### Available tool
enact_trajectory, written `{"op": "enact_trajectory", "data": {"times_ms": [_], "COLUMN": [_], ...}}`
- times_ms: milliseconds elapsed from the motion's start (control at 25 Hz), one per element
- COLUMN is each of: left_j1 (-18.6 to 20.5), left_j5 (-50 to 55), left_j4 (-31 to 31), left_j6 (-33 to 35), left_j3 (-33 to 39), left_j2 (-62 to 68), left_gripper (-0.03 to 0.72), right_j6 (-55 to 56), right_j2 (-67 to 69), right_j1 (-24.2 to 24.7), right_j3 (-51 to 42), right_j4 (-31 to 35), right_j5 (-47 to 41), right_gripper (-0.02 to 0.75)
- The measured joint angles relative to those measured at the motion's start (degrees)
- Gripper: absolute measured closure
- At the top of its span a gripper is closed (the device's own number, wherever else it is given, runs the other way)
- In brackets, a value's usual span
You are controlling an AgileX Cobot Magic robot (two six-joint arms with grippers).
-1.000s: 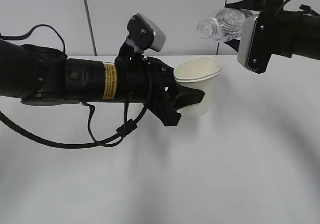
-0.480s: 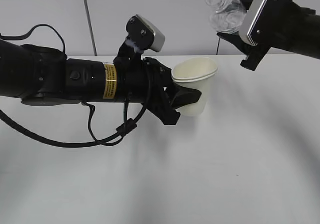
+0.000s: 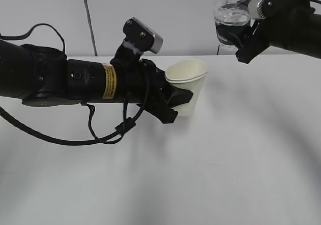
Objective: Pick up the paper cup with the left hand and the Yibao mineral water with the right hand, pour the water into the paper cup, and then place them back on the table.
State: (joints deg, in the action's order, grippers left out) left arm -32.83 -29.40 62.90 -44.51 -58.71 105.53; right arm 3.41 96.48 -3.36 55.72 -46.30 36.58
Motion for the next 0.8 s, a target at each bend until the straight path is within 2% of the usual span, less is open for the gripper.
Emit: {"op": "enact_trajectory", "data": {"times_ms": [280,520,800], "left_j1": [0.0,0.06,3.57], "left_j5": [1.64,5.49,6.41], "left_j4": [-3.56,-6.3,-6.58], "left_j6": [0.0,-0.05,-0.05], "left_j3": [0.0,0.0,0.0], "left_j2": [0.0,0.0,0.0], "left_gripper": [0.353,0.353,0.353], "right_j6": [10.36,14.12,15.77], "right_j2": [0.0,0.0,0.0], "right_j1": [0.0,0.0,0.0], "right_j3": [0.0,0.0,0.0], "right_j4": [0.13,0.13,0.13], "right_j5": [0.0,0.0,0.0], "right_gripper": [0.238,0.238,0.238]}}
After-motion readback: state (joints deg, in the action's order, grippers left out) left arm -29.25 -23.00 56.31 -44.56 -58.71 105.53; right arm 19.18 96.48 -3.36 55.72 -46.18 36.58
